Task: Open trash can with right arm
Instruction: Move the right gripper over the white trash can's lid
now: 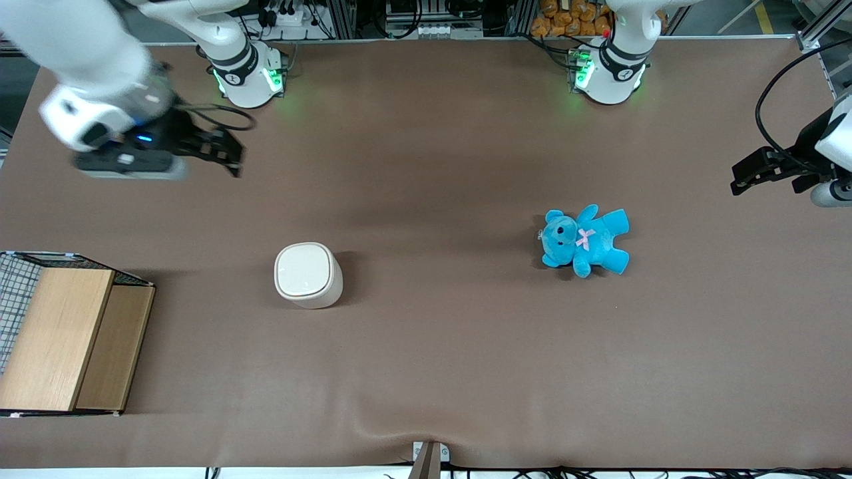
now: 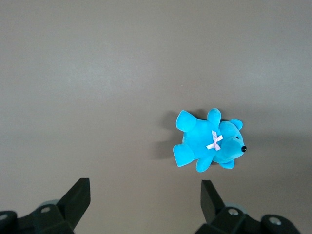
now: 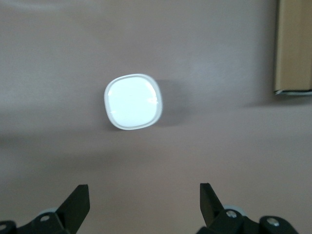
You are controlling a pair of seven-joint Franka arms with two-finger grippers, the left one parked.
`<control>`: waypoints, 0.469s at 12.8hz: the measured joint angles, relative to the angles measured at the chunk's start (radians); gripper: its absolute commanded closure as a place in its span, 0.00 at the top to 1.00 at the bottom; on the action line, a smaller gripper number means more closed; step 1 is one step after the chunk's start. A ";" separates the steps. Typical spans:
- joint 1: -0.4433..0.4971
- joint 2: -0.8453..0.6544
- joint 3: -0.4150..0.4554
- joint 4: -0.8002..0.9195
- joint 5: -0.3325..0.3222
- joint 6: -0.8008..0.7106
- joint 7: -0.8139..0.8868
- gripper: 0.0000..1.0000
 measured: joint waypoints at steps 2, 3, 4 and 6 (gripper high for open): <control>0.042 0.065 0.008 -0.003 -0.021 0.041 0.046 0.82; 0.055 0.095 0.008 -0.004 -0.038 0.061 0.050 0.60; 0.062 0.126 0.008 -0.006 -0.064 0.076 0.050 0.36; 0.066 0.188 0.008 -0.009 -0.117 0.109 0.037 0.16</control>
